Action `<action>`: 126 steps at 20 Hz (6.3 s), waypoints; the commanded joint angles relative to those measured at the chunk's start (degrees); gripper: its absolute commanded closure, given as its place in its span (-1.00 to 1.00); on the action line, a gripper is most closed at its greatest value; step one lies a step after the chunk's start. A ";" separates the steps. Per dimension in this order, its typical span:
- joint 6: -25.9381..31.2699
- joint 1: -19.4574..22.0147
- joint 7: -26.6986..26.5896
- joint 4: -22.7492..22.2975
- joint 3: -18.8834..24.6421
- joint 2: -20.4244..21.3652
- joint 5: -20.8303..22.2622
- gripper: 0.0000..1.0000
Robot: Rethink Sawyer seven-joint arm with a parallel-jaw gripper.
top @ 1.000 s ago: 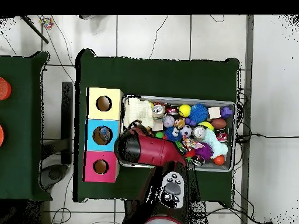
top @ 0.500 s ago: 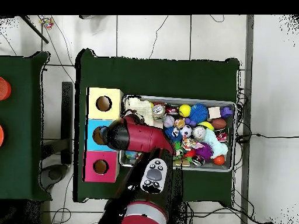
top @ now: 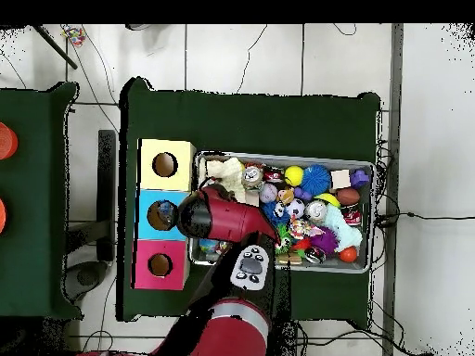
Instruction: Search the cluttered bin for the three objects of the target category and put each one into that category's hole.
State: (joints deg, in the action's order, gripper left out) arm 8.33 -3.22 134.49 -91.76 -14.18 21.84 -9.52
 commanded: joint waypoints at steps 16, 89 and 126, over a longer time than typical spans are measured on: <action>-3.45 -1.62 10.12 -15.40 3.05 7.38 -2.66 -1.00; 0.71 7.21 2.98 -4.81 6.55 3.27 2.64 1.00; 3.95 3.12 7.38 3.12 7.03 -0.86 1.50 -1.00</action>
State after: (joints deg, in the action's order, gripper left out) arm 9.48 0.46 134.49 -93.02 -10.22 25.57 -4.86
